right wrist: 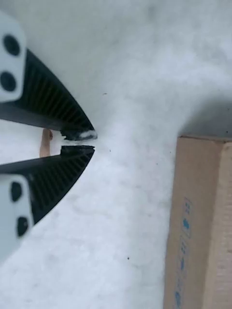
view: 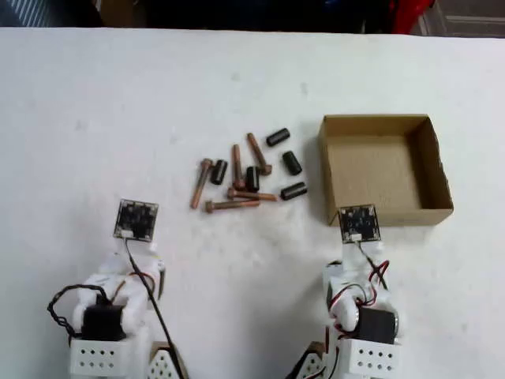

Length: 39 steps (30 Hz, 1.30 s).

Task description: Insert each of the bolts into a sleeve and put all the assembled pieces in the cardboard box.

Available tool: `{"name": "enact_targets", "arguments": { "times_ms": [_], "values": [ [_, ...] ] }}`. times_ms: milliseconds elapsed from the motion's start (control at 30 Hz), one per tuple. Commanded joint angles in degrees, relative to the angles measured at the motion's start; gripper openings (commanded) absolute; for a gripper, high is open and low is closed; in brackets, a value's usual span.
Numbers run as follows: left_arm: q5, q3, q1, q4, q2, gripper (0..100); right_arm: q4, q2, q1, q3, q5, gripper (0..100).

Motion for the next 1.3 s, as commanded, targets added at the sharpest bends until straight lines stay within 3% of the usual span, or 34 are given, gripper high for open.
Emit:
{"name": "enact_targets", "arguments": {
  "times_ms": [0, 167, 333, 600, 967, 1267],
  "values": [
    [0.3, 0.0, 0.5, 0.8, 0.0, 2, -1.7, -0.2, 0.5, 0.5, 0.7, 2.1],
    [0.3, 0.0, 0.5, 0.8, 0.0, 2, -3.3, -0.3, 0.5, 0.5, 2.0, 2.1],
    [0.3, 0.0, 0.5, 0.8, 0.0, 2, -4.6, -0.2, -1.3, 0.5, 16.6, 2.1],
    [0.3, 0.0, 0.5, 0.8, 0.0, 2, -4.5, -0.2, -4.5, 0.5, 27.3, 2.1],
    [0.3, 0.0, 0.5, 0.8, 0.0, 2, -4.6, -0.3, -6.1, -0.3, 28.5, 1.7],
    [0.3, 0.0, 0.5, 0.8, 0.0, 2, -0.3, 0.0, -5.8, -14.0, 32.8, 2.0]
  ]
}}
